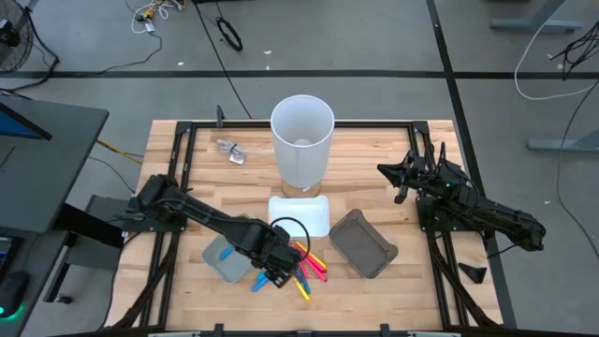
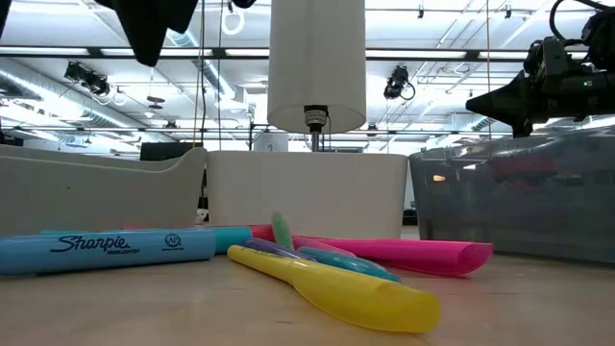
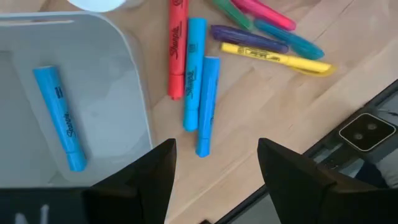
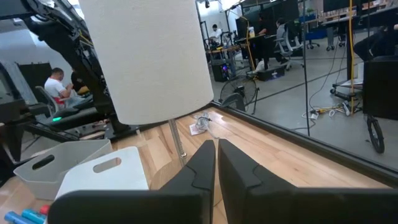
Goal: Pick & Place Markers
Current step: Put the bottom blue highlighter pen in the gray bin
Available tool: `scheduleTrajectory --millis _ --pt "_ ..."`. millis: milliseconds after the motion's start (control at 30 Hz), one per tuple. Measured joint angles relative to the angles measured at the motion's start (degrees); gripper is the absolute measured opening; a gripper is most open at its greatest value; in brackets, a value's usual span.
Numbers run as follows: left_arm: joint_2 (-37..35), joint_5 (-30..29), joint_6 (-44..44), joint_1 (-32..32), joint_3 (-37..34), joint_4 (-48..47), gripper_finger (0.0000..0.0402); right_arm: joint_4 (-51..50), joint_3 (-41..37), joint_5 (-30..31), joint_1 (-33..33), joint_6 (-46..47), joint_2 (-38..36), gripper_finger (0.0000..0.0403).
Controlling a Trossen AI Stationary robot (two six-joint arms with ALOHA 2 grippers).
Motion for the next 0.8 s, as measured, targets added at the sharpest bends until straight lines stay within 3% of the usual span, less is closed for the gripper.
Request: scheduleTrajectory --millis 400,800 --pt "6.32 -1.65 -0.52 -1.33 10.88 -4.41 0.0233 0.00 0.00 0.01 0.01 0.01 0.00 0.0024" --pt "6.93 -2.06 -1.81 -1.70 11.83 -5.29 0.0233 0.01 -0.01 0.01 0.01 0.01 0.00 0.0024"
